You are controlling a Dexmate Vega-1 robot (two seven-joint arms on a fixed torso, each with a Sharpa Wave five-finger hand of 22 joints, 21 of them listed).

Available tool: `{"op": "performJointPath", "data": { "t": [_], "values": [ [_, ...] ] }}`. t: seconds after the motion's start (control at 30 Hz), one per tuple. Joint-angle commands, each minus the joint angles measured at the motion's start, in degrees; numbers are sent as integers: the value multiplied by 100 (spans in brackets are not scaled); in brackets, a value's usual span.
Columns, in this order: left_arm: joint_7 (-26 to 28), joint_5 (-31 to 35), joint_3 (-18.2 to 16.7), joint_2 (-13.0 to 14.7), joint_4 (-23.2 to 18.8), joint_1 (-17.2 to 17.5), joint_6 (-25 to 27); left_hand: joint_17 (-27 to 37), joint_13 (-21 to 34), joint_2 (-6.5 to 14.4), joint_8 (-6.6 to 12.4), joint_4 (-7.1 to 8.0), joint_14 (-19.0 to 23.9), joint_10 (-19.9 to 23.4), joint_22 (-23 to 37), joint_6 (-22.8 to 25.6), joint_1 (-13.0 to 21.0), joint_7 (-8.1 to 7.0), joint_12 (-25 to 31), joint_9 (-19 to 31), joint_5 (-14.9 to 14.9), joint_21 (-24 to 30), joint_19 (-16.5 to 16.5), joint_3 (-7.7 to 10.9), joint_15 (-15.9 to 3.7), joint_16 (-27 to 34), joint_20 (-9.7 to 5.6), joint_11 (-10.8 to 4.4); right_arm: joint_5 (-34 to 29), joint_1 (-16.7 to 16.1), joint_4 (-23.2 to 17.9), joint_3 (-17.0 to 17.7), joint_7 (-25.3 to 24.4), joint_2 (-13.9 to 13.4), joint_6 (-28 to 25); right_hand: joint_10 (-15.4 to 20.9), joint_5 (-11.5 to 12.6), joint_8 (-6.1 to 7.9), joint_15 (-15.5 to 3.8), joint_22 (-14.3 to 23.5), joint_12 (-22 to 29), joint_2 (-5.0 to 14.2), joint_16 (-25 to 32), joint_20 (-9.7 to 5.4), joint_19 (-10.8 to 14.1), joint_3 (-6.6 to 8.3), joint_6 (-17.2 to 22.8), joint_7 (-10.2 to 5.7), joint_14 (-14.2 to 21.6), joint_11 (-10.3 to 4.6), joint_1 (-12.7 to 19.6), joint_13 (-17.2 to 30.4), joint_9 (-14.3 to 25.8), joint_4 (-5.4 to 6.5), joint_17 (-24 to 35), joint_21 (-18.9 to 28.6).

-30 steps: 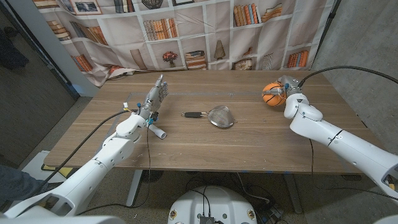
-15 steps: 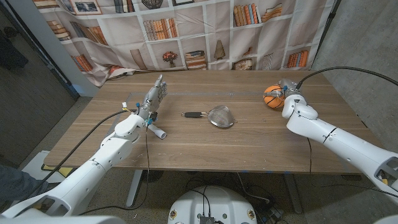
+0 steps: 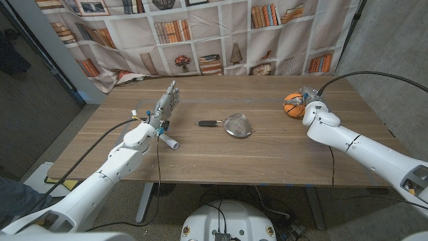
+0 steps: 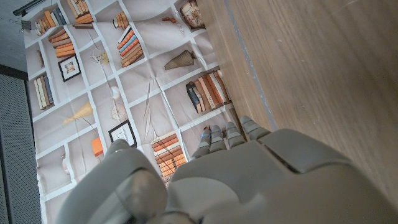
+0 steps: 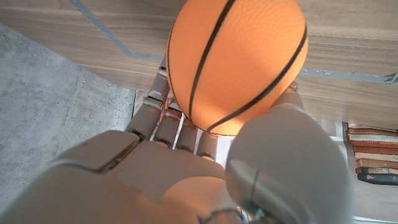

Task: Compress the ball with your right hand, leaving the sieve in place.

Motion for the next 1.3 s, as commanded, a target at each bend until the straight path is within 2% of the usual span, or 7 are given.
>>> {"op": "performJointPath", "data": {
  "t": [0.03, 0.27, 0.4, 0.5, 0.6, 0.97, 1.3],
  "values": [
    [58, 33, 32, -54, 7, -4, 6, 11, 14, 16, 4, 17, 8, 30, 28, 11, 22, 5, -5, 28, -30, 14, 26, -27, -30, -27, 30, 14, 70, 106, 20, -83, 150, -42, -131, -128, 8, -75, 196, -1, -31, 19, 32, -19, -39, -105, -156, 18, 22, 37, -102, -24, 17, 37, -54, -85],
    [44, 29, 50, -66, 0, -25, 28, 11, 14, 25, 3, 15, 5, 34, 28, 15, 32, 2, -5, 28, -33, 15, 29, -28, -32, -29, 25, 18, 62, 141, -70, -138, 279, -155, -124, -689, 34, -309, 301, -1, -124, -63, -40, 216, -247, -240, -795, 12, -466, 175, -454, -127, 0, 132, -157, -379],
    [66, 36, 54, -66, -24, -18, 42, 11, 14, 32, 2, 14, 5, 34, 28, 17, 38, -8, -6, 28, -34, 15, 32, -28, -33, -29, 30, 18, 84, 61, -134, -57, 159, -174, -63, -998, 47, -360, 323, -1, -151, -61, -36, 304, -258, -263, -1180, 12, -734, 254, -541, -187, -26, 140, -172, -500],
    [84, 40, 51, -59, -51, -8, 54, 11, 14, 37, 2, 13, 6, 35, 28, 18, 43, -13, -6, 28, -36, 15, 33, -28, -30, -29, 28, 18, 78, 24, -197, -25, 122, -212, -22, -1209, 49, -380, 393, -1, -151, -97, -43, 503, -343, -306, -1500, 32, -974, 276, -638, -229, -51, 152, -179, -628],
    [97, 38, 48, -57, -69, 1, 63, 11, 14, 42, 3, 12, 11, 38, 28, 22, 48, -17, -5, 28, -37, 15, 34, -28, -35, -27, 28, 13, 75, -3, -273, 14, 102, -252, 20, -1330, 48, -365, 407, -2, -152, -138, -39, 660, -406, -357, -1608, 40, -1084, 282, -744, -250, -63, 180, -183, -706],
    [79, 36, 52, -78, -31, -2, 27, 11, 15, 61, 3, 9, 10, 40, 28, 30, 65, -23, -7, 28, -42, 15, 34, -26, -36, -29, 23, 6, -33, 59, -350, -64, 264, -277, -143, -1480, 62, -326, 390, -1, -137, -187, -43, 840, -497, -426, -1696, 17, -1284, 276, -896, -279, -82, 218, -187, -839],
    [56, 36, 42, -42, -33, -15, 47, 11, 15, 74, -1, 6, 14, 42, 29, 27, 79, -22, -8, 29, -46, 11, 27, -25, -38, -28, 26, 9, -34, 161, -205, -207, 525, -263, -262, -1895, 107, -366, 485, 4, -159, -262, -48, 1167, -598, -489, -2183, 51, -1657, 310, -985, -319, -110, 201, -201, -1050]
  ]
}}
